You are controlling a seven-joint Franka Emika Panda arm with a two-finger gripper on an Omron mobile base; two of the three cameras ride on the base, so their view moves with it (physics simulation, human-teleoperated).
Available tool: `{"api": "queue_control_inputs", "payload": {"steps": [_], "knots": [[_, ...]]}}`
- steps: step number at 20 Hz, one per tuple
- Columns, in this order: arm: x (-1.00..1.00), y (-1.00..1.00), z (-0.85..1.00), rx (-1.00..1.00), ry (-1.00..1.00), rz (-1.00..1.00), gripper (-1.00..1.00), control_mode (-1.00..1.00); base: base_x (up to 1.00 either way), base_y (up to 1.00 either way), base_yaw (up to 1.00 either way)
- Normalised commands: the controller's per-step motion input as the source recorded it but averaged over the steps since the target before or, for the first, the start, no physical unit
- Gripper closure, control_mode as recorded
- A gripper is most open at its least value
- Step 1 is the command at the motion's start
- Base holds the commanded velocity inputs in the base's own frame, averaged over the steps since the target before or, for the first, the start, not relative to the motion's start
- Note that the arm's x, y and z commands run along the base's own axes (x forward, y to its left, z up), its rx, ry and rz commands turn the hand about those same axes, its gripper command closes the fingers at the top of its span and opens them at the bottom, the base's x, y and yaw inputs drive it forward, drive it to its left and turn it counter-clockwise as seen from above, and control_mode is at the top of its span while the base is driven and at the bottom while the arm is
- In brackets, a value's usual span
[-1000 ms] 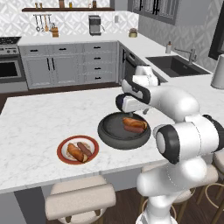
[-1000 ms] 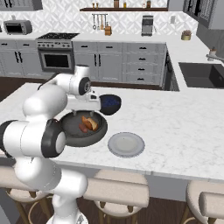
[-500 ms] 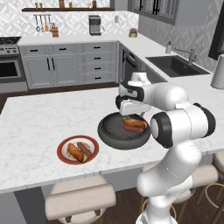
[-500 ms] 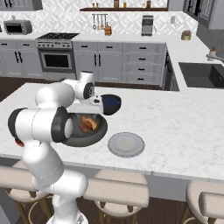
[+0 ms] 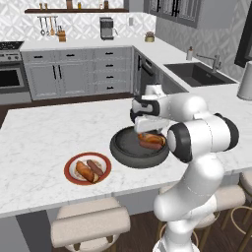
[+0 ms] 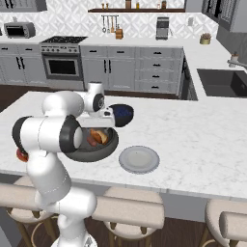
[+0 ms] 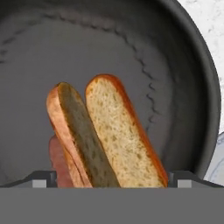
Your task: Place one bun and one sausage from the bowl on each plate.
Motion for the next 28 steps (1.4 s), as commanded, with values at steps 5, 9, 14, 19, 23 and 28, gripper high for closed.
{"api": "queue_control_inputs", "payload": {"steps": [5,9,14,19,23,28], "knots": [[-0.05,0.0,-0.1,-0.05,-0.07,0.0,-1.0,-1.0,0.0,0.0,0.0],[-0.02,0.0,-0.14,-0.05,-0.21,0.0,-1.0,-1.0,0.0,0.0,0.0],[-0.2,0.1,-0.04,-0.02,-0.22,0.0,-1.0,-1.0,0.0,0.0,0.0],[-0.17,0.08,-0.04,-0.01,-0.16,0.0,-1.0,-1.0,0.0,0.0,0.0],[0.11,0.0,0.0,0.0,0.01,0.0,1.0,-1.0,0.0,0.0,0.0],[0.19,0.0,0.0,0.0,0.02,0.0,1.0,-1.0,0.0,0.0,0.0]]}}
